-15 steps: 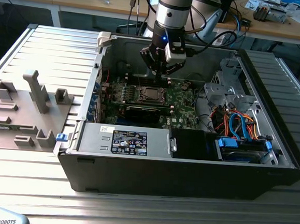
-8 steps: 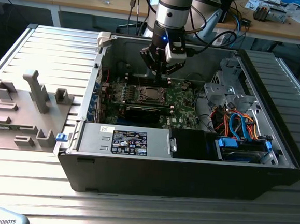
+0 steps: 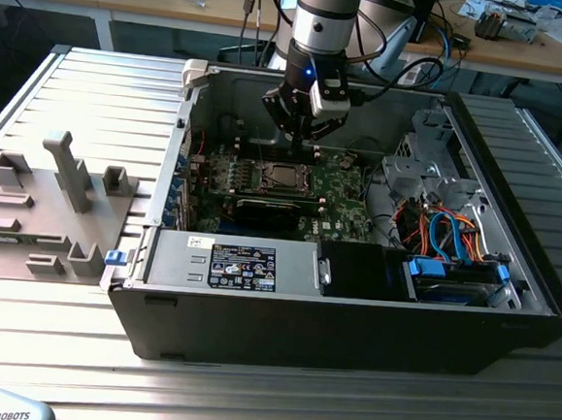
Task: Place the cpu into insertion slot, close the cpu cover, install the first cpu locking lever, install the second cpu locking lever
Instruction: 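Install the first cpu locking lever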
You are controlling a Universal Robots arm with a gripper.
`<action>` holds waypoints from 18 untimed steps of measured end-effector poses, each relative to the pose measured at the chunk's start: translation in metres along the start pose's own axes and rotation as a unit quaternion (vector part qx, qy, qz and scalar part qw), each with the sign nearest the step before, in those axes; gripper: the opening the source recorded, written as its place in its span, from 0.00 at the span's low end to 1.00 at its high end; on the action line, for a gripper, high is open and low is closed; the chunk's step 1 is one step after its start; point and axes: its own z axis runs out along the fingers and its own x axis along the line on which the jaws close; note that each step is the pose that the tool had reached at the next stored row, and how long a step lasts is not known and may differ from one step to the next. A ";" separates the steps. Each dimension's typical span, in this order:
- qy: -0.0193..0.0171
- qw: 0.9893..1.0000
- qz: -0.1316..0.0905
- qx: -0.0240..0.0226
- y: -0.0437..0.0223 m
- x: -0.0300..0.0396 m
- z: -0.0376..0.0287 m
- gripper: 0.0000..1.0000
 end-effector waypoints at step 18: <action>-0.001 1.000 -0.014 0.000 0.0000 0.0000 0.0000 0.11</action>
